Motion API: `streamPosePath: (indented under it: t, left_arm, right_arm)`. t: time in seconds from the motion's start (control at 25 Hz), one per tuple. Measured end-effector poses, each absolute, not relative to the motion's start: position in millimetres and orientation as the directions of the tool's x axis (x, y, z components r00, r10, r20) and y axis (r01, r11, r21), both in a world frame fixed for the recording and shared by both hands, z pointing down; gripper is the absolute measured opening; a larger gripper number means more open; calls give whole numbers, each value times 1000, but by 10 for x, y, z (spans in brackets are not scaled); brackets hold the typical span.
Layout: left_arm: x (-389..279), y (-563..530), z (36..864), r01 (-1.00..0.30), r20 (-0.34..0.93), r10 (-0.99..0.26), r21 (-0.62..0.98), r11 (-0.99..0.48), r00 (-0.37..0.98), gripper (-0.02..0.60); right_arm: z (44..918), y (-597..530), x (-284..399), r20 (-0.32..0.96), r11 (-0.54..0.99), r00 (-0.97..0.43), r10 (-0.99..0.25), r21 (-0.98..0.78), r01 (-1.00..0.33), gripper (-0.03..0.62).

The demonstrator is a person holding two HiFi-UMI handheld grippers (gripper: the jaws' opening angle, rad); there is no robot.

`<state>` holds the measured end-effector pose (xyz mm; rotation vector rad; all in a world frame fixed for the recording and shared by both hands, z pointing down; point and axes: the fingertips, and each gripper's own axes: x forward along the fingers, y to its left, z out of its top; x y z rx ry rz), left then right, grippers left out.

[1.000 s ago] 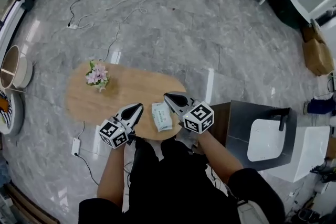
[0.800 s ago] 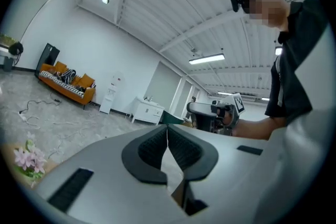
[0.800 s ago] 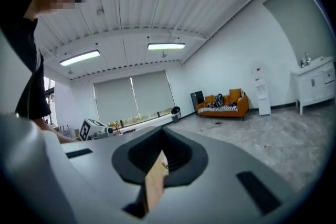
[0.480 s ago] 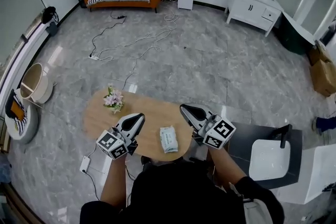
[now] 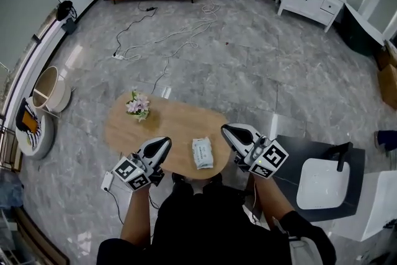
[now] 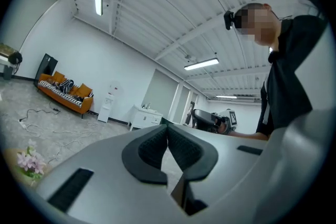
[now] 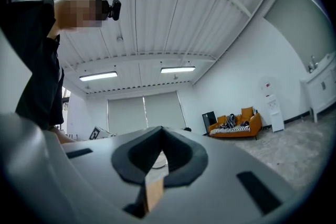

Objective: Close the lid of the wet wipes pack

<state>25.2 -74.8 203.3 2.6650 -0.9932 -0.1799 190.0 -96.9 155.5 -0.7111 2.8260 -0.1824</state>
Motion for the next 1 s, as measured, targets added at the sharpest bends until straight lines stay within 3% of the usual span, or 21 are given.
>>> streamPosePath:
  t: [0.24,0.48,0.72,1.0]
  left_arm:
    - [224,-481,2075,-609,5,-640,317,-727,768,15]
    - [13,37,1873,-536,-75,-579,297,-790,812,17]
    - [-338,772,2000,-490,-133,-560,349,-799,818,17]
    - [-459,1546,2015,-476,-142,-554,367,-799,820,17]
  right_arm:
    - [1615,-692,1907,-169,872,-857,-486,-154,-465,11]
    - [1432,-43,1712,-155,831,-816,-556,-98,-548,11]
    - [1608,908,1356,-34,798,-798,-602,-50,-600,11]
    - [1618,1688,1174,16,802,-805,-593,-76,-592,11]
